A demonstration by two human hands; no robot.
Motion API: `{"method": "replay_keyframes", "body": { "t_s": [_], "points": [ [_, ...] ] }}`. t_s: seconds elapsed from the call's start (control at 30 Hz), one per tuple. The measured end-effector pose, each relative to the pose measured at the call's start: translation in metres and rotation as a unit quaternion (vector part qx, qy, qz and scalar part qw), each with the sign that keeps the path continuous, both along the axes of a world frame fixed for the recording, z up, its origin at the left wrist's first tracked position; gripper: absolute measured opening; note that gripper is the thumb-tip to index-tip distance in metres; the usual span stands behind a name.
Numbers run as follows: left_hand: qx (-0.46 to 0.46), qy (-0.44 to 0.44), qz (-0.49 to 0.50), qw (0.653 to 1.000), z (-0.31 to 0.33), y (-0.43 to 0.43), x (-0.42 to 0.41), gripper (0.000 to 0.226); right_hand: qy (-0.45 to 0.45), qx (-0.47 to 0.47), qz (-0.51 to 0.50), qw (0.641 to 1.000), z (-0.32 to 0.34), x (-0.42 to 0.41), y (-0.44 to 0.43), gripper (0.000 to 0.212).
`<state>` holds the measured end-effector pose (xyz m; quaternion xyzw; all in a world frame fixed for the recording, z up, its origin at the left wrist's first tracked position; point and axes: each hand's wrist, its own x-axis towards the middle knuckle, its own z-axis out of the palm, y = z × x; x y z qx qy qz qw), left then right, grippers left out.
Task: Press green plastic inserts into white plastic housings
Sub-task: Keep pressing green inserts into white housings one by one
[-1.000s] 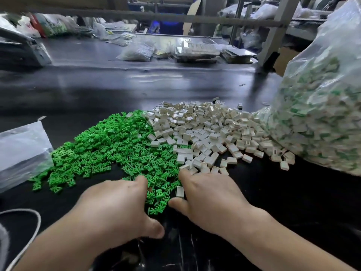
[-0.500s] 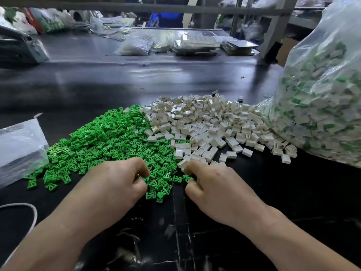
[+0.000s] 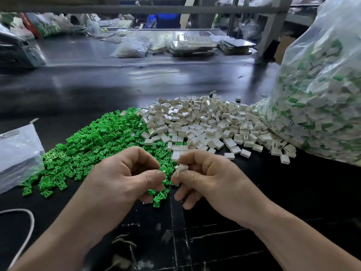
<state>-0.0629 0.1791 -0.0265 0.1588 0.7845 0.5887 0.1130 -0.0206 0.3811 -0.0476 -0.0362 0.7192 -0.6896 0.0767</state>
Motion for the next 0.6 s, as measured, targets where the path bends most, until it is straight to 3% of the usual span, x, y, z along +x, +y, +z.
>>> {"method": "replay_keyframes", "body": {
  "t_s": [0.2, 0.37, 0.53, 0.6],
  "points": [
    [0.044, 0.013, -0.032, 0.998, -0.0012, 0.0033, 0.0032, 0.024, 0.006, 0.014, -0.001, 1.000, 0.0041, 0.0016, -0.0006, 0.018],
    [0.037, 0.035, -0.025, 0.998, -0.0022, 0.0058, 0.0060, 0.020, -0.009, -0.063, -0.012, 0.998, 0.0080, 0.0017, -0.0045, 0.006],
    [-0.009, 0.076, 0.016, 0.997, -0.0025, 0.0035, 0.0054, 0.018, -0.055, -0.148, -0.046, 0.986, 0.0090, -0.0013, -0.0051, 0.025],
    [0.003, 0.058, 0.017, 0.998, -0.0021, 0.0024, 0.0049, 0.019, -0.069, -0.166, -0.035, 0.983, 0.0100, -0.0022, -0.0044, 0.021]
  ]
}}
